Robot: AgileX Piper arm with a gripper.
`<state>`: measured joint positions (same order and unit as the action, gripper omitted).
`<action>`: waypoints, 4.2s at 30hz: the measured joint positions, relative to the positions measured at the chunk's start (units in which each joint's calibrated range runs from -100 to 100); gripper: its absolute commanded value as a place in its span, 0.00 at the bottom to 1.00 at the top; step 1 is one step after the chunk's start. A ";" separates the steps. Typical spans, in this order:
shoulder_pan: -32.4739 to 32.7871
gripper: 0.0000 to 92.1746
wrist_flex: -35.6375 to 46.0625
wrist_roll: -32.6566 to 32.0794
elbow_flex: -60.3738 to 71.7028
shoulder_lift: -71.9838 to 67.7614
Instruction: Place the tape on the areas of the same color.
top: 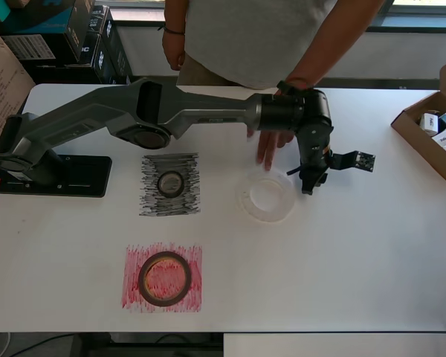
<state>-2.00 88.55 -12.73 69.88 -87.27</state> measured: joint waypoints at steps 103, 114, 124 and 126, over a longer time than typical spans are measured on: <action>-6.34 0.45 -37.36 18.10 -89.70 62.98; -5.29 0.45 -37.23 8.66 -88.93 59.72; -6.89 0.45 -37.09 -1.25 -88.45 58.24; -6.89 0.45 -37.09 -3.47 -87.62 58.24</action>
<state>-8.88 51.46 -16.19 -17.73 -29.04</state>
